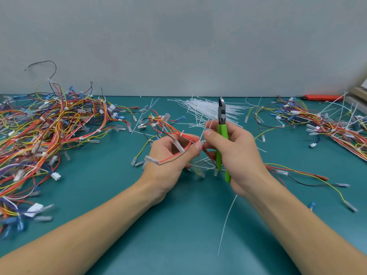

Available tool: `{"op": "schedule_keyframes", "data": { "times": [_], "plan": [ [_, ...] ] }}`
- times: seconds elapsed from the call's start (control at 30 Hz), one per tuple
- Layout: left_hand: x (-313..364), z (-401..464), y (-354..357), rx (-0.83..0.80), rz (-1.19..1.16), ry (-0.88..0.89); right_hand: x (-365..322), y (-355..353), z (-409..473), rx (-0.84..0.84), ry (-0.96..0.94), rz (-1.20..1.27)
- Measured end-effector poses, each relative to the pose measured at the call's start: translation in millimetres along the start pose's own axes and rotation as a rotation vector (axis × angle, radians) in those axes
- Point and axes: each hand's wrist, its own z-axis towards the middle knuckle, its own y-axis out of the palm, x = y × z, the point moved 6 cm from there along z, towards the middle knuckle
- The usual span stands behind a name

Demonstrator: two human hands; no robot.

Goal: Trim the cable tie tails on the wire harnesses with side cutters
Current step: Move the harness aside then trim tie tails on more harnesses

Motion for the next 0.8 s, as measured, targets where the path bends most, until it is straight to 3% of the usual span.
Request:
{"op": "schedule_keyframes", "data": {
  "times": [0.17, 0.37, 0.57, 0.8],
  "plan": [
    [-2, 2, -2, 0.014, -0.032, -0.021, 1, 2, -1, -0.069, 0.039, -0.043],
    [0, 4, 0, -0.119, -0.008, -0.029, 0, 1, -1, -0.154, 0.07, -0.072],
    [-1, 7, -4, -0.113, -0.022, -0.044, -10, 3, -4, -0.216, -0.074, -0.174],
    [0, 5, -2, -0.044, 0.047, -0.027, -6, 2, -5, -0.099, -0.116, -0.157]
  ]
}}
